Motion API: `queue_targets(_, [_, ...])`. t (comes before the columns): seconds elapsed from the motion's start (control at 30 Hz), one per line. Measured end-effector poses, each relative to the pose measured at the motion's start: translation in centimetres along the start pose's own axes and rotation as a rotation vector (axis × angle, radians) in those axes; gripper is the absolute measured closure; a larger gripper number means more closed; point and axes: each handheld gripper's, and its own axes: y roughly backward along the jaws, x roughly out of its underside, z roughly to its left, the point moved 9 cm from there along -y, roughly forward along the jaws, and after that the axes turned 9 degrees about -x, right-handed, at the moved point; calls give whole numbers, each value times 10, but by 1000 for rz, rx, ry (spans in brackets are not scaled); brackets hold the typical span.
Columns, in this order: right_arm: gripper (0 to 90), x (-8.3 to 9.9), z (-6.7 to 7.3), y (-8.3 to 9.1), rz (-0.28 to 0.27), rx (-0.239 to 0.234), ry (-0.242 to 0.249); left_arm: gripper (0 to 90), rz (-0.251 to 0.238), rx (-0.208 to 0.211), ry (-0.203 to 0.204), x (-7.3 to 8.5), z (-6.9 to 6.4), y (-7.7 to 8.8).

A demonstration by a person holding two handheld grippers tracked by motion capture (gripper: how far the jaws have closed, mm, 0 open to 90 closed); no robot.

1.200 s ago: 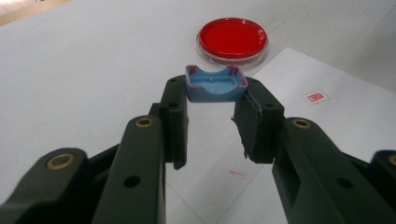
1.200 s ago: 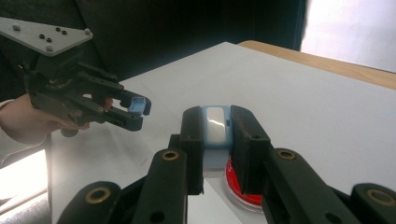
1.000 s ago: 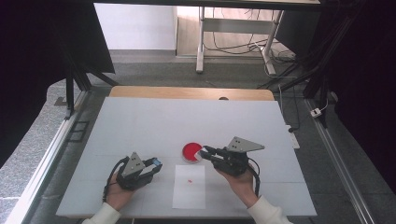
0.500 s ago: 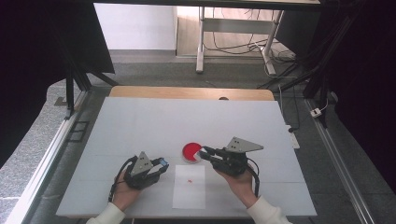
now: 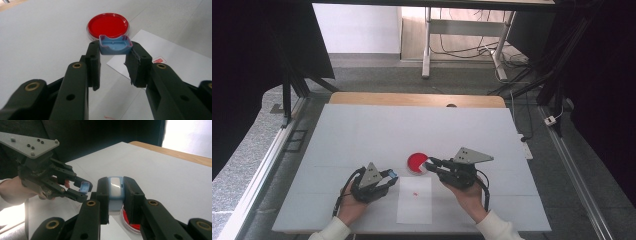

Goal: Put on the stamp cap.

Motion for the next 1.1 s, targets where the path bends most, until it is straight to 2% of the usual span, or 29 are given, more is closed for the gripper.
queue_targets(0.4, [750, -1, 0, 0, -5, 1, 1, 644, -6, 10, -34, -8, -10, -12])
queue_targets(1.1, [750, 0, 2, -3, -2, -8, 0, 644, 3, 28, -61, -14, -23, -27])
